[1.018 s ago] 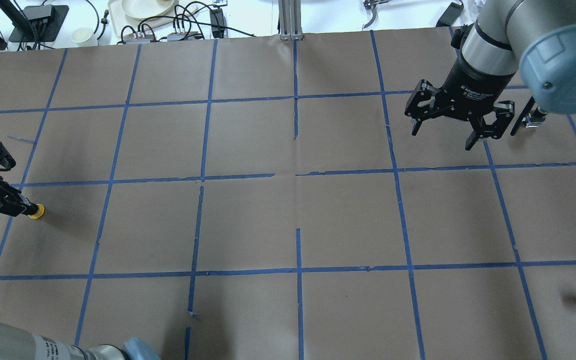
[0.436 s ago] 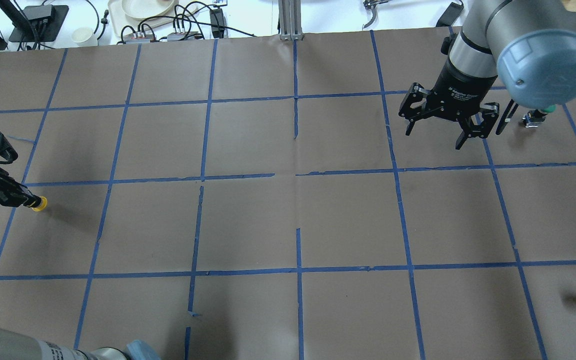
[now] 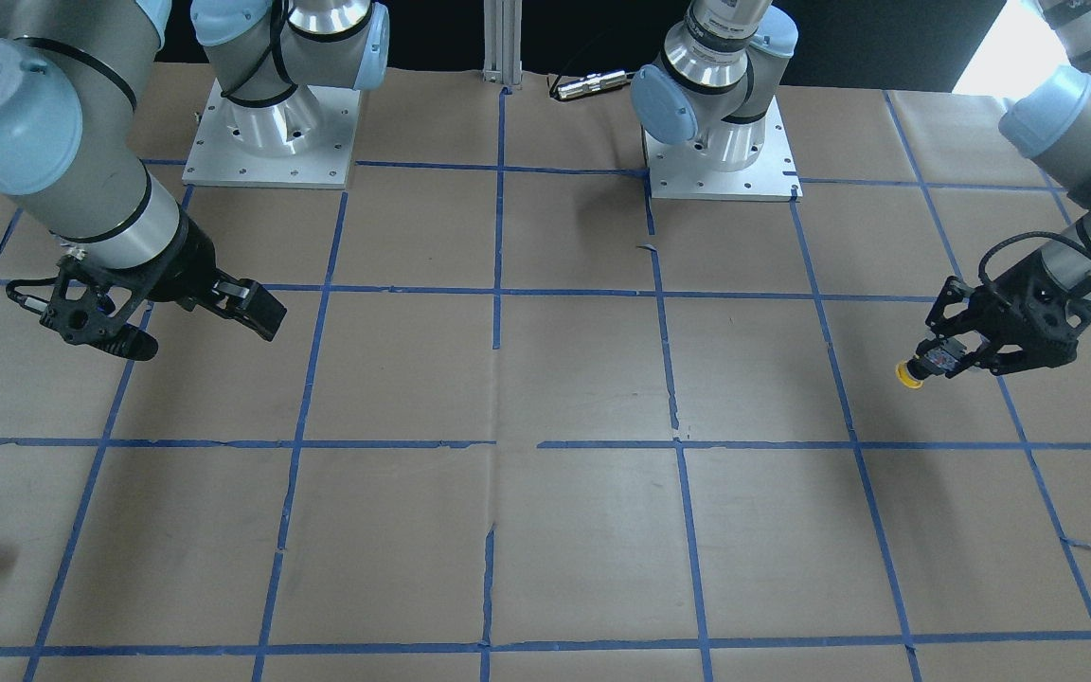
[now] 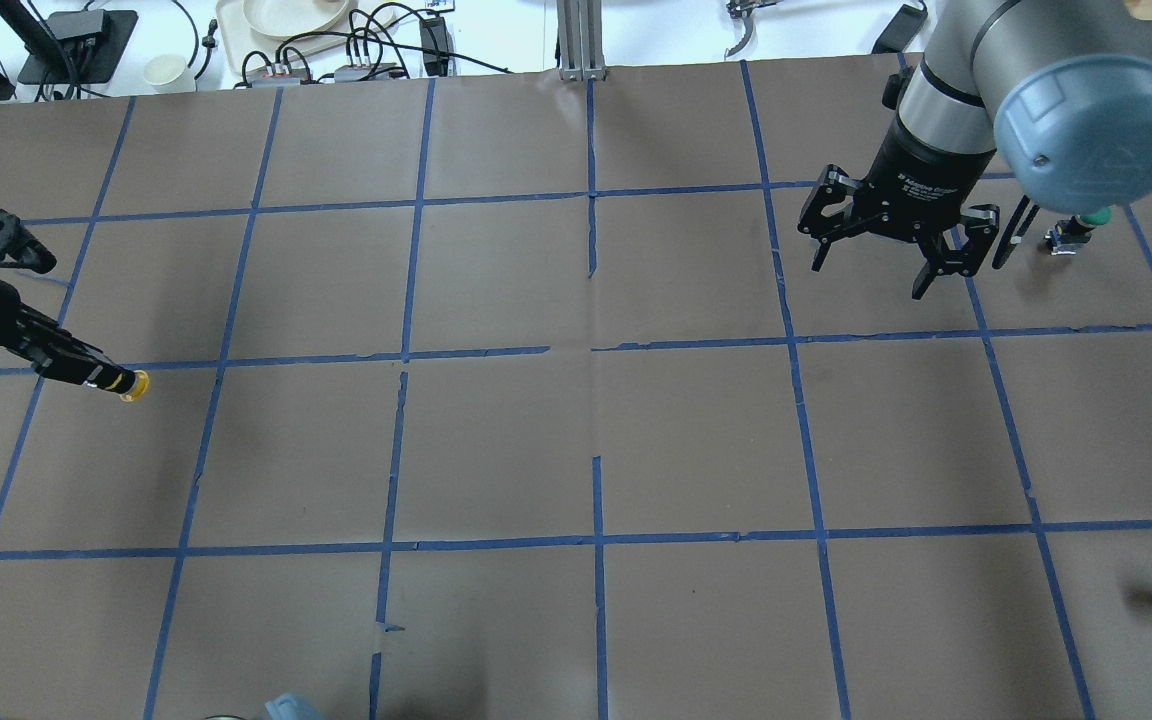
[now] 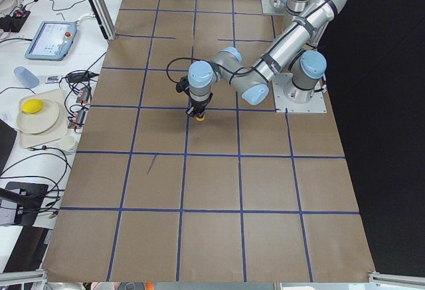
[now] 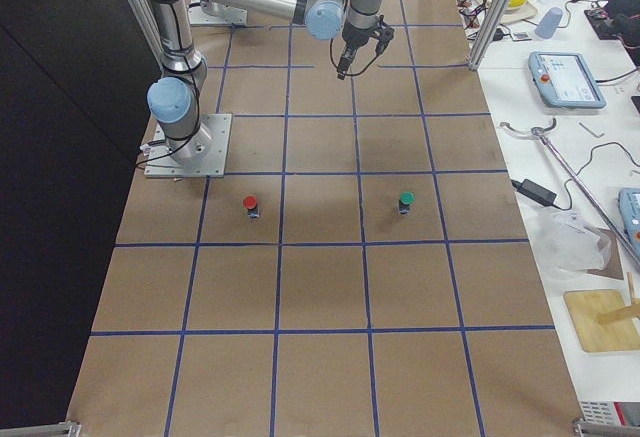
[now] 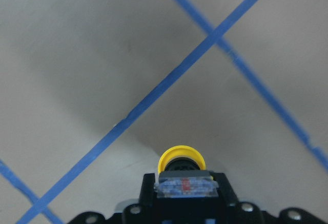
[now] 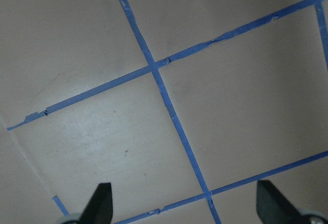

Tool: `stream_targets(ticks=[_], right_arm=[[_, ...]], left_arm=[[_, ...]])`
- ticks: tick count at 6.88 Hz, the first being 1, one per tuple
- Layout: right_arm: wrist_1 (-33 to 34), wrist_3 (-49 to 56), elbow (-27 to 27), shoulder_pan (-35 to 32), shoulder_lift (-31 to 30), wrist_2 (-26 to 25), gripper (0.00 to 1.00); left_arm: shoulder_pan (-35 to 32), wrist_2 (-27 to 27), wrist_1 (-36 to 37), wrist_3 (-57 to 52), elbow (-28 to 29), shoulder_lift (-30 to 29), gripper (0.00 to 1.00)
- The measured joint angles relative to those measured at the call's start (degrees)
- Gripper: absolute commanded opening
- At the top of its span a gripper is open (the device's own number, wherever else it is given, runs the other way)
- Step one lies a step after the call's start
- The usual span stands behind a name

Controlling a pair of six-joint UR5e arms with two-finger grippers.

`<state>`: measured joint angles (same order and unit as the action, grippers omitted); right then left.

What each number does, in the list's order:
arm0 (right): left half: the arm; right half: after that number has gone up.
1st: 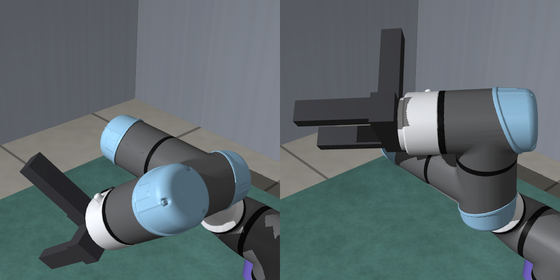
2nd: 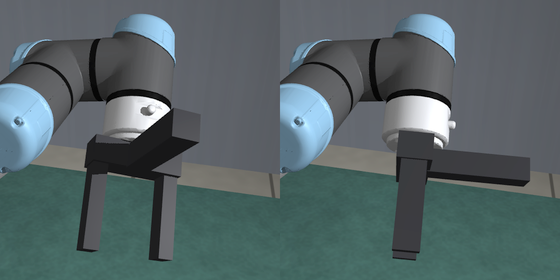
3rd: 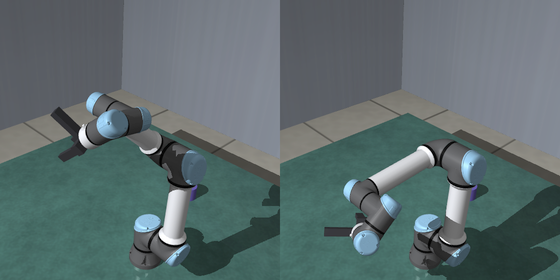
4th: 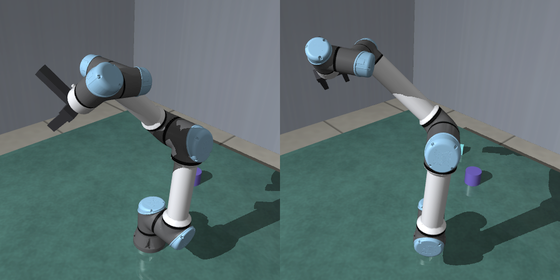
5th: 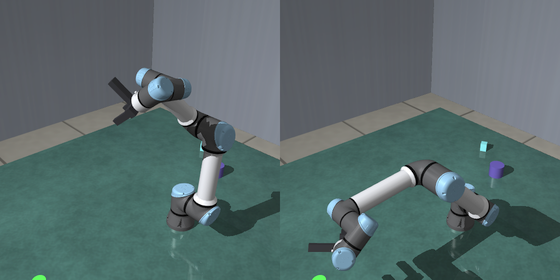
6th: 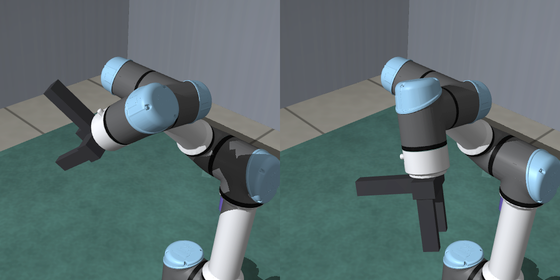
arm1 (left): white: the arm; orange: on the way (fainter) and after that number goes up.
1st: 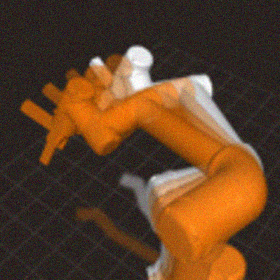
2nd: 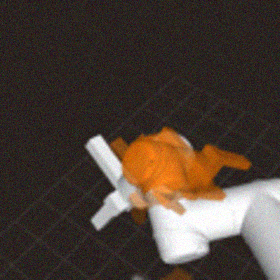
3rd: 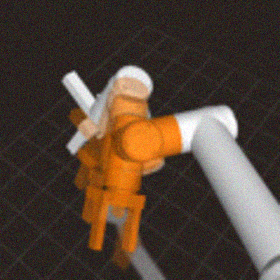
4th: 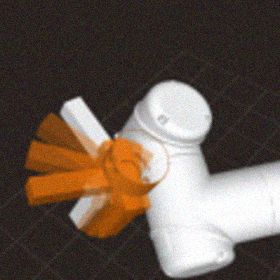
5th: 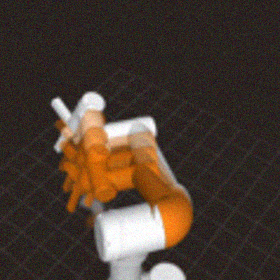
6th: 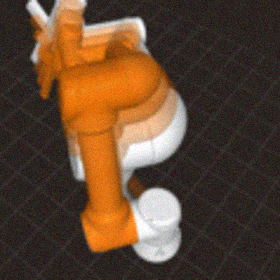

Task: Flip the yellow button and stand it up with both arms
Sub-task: 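Lift the yellow button and carry it toward the table center with the left gripper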

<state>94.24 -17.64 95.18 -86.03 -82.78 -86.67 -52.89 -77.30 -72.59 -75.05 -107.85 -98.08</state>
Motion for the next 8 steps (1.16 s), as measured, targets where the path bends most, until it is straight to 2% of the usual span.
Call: stream_targets(ticks=[1,3,5,6,8], right_arm=[[-0.1,0.1,0.0,0.0,0.0,0.3,1.0],[0.2,0.1,-0.2,1.2,0.2,1.1,1.0],[-0.1,-0.1,-0.6,3.8,-0.3,3.9,1.0],[-0.2,-1.9,-1.6,5.3,-0.3,8.5,1.0],[-0.4,-12.8,-4.3,7.6,-0.6,22.5,1.0]], left_arm=[[-3.0,4.6,-6.7,6.3,0.6,2.6,0.14],[-9.0,17.7,-20.4,17.7,0.9,6.5,0.14],[-12.6,32.9,-33.8,20.3,0.7,8.3,0.14],[-14.4,41.5,-39.3,20.7,0.5,8.7,0.14],[-22.1,60.1,-44.1,24.6,0.3,8.9,0.14]])
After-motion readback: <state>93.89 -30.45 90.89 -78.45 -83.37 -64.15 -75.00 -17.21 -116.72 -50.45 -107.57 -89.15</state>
